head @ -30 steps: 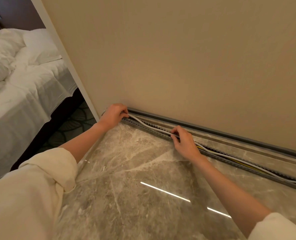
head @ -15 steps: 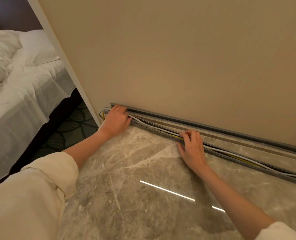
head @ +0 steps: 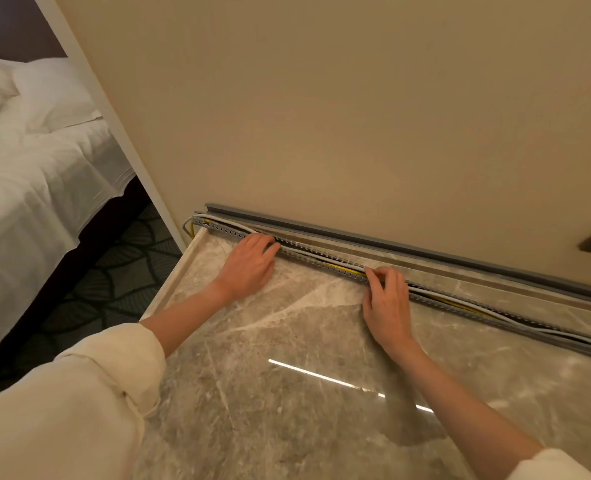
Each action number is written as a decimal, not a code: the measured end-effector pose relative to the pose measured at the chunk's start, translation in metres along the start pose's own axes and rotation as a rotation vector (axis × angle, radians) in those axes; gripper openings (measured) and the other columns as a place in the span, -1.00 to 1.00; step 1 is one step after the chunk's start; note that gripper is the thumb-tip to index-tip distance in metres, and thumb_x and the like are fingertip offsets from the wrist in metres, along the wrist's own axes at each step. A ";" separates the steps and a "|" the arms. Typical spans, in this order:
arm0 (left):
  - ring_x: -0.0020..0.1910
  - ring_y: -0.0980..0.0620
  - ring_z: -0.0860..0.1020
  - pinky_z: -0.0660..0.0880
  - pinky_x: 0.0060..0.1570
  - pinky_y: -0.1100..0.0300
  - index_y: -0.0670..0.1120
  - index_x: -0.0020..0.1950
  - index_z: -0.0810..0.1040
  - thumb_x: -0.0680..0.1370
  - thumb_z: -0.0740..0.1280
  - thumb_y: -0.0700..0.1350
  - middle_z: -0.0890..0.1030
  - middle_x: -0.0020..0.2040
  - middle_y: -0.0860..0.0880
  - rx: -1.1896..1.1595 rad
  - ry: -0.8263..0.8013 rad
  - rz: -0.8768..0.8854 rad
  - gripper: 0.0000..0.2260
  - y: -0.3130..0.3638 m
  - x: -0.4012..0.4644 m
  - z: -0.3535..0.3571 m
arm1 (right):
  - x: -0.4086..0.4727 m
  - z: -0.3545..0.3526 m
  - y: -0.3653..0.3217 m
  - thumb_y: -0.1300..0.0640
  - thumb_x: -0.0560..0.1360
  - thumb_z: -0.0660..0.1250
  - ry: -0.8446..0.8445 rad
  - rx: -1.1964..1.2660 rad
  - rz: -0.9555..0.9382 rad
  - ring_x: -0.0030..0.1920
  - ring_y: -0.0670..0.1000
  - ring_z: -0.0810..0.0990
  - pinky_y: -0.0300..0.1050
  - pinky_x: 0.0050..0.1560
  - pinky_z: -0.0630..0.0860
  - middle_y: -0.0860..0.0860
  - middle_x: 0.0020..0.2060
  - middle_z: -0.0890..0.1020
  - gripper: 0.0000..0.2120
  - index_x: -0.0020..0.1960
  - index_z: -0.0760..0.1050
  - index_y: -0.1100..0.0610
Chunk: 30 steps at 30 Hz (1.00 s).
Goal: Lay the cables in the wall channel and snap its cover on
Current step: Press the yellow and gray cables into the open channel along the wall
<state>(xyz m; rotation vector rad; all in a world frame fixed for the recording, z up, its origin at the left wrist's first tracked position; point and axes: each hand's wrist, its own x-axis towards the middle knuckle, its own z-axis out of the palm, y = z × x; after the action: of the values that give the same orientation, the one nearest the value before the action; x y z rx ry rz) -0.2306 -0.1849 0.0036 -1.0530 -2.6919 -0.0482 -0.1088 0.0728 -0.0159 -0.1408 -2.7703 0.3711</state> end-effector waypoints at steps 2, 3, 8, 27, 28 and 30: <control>0.18 -0.17 0.48 0.42 0.24 -0.04 -0.23 0.26 0.44 0.53 0.28 -0.12 0.53 0.19 -0.22 0.002 -0.009 -0.003 -0.66 0.001 0.000 -0.001 | -0.002 0.000 -0.002 0.37 0.45 0.28 -0.005 0.016 0.019 0.10 0.21 0.49 0.07 0.16 0.47 0.25 0.07 0.52 -0.60 0.29 0.44 0.33; 0.18 -0.16 0.48 0.43 0.23 -0.03 -0.23 0.26 0.44 0.53 0.29 -0.12 0.53 0.18 -0.22 0.002 -0.015 -0.007 -0.66 0.001 0.000 -0.001 | -0.002 0.000 -0.003 0.38 0.44 0.27 -0.005 0.025 0.032 0.10 0.21 0.49 0.07 0.17 0.47 0.24 0.07 0.52 -0.60 0.29 0.44 0.34; 0.15 -0.16 0.48 0.43 0.21 -0.02 -0.22 0.24 0.44 0.49 0.30 -0.09 0.55 0.15 -0.19 0.024 -0.052 -0.014 -0.64 0.002 0.002 -0.001 | -0.008 0.000 -0.003 0.38 0.42 0.30 -0.057 -0.004 0.012 0.12 0.21 0.52 0.08 0.22 0.47 0.23 0.08 0.56 -0.62 0.24 0.45 0.35; 0.25 -0.14 0.46 0.39 0.28 0.01 -0.23 0.29 0.45 0.49 0.29 -0.22 0.53 0.24 -0.19 -0.202 0.003 -0.092 -0.64 -0.050 -0.008 -0.023 | 0.072 0.023 -0.085 0.33 0.49 0.25 -0.252 0.012 -0.342 0.45 0.10 0.24 0.01 0.46 0.19 0.12 0.45 0.27 -0.39 0.49 0.12 0.19; 0.26 -0.15 0.45 0.37 0.30 0.00 -0.23 0.30 0.43 0.50 0.29 -0.22 0.52 0.26 -0.19 -0.165 -0.005 -0.104 -0.63 -0.057 -0.010 -0.023 | 0.077 0.026 -0.088 0.34 0.50 0.24 -0.259 0.002 -0.361 0.46 0.09 0.23 0.00 0.46 0.18 0.11 0.46 0.26 -0.38 0.49 0.10 0.18; 0.29 -0.16 0.41 0.34 0.33 -0.01 -0.24 0.34 0.39 0.50 0.29 -0.20 0.47 0.30 -0.20 -0.099 -0.040 -0.135 -0.59 -0.070 -0.013 -0.021 | 0.088 0.030 -0.093 0.34 0.51 0.23 -0.269 -0.003 -0.400 0.46 0.09 0.23 -0.01 0.46 0.18 0.10 0.46 0.26 -0.40 0.50 0.10 0.17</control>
<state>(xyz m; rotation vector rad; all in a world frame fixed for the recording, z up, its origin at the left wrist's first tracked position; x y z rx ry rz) -0.2639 -0.2480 0.0254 -0.9060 -2.8191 -0.1888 -0.2067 -0.0118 0.0100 0.4898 -2.9633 0.2969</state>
